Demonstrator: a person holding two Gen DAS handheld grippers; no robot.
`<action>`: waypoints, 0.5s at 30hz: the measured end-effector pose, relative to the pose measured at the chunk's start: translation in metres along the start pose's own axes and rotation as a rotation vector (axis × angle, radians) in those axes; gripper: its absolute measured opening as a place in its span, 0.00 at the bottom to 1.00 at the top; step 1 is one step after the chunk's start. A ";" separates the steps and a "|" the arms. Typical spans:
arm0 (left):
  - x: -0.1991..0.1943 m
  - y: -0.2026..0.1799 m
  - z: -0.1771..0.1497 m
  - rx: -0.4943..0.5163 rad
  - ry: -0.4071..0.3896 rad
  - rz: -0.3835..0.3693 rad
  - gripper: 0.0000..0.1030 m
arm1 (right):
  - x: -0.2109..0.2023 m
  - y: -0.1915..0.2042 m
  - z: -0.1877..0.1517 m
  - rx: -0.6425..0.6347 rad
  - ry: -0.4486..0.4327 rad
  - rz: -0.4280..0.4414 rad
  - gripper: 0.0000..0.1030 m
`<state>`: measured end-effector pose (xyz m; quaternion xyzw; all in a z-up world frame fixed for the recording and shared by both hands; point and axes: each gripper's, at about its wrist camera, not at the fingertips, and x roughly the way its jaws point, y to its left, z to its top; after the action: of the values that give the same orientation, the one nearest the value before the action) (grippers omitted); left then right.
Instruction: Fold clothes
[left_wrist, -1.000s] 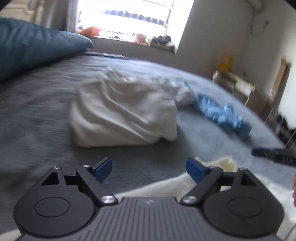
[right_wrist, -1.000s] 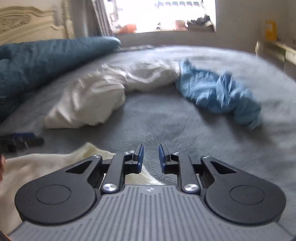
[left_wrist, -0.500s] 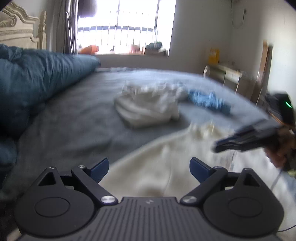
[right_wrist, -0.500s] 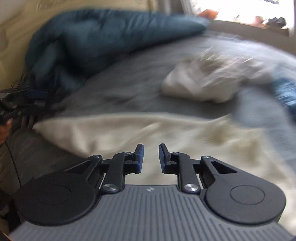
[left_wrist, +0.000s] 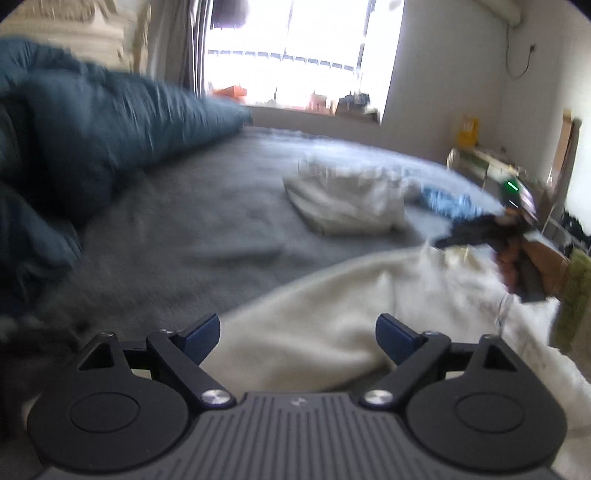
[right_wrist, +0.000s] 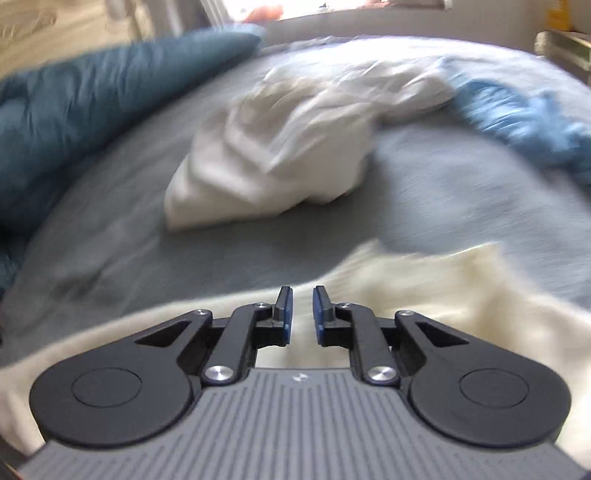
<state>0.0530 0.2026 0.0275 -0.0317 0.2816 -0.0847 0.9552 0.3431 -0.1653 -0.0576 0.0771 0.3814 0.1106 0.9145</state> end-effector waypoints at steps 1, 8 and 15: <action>-0.015 -0.002 0.009 0.021 -0.031 0.011 0.90 | -0.025 -0.014 0.002 0.005 -0.030 0.000 0.11; -0.096 -0.038 0.071 0.169 -0.192 0.096 0.91 | -0.241 -0.121 -0.027 -0.034 -0.238 -0.060 0.22; -0.054 -0.132 0.066 0.231 -0.085 -0.084 0.93 | -0.320 -0.178 -0.094 -0.061 -0.204 -0.082 0.24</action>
<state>0.0249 0.0836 0.1260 0.0631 0.2277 -0.1548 0.9593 0.0823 -0.4155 0.0544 0.0446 0.2855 0.0760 0.9543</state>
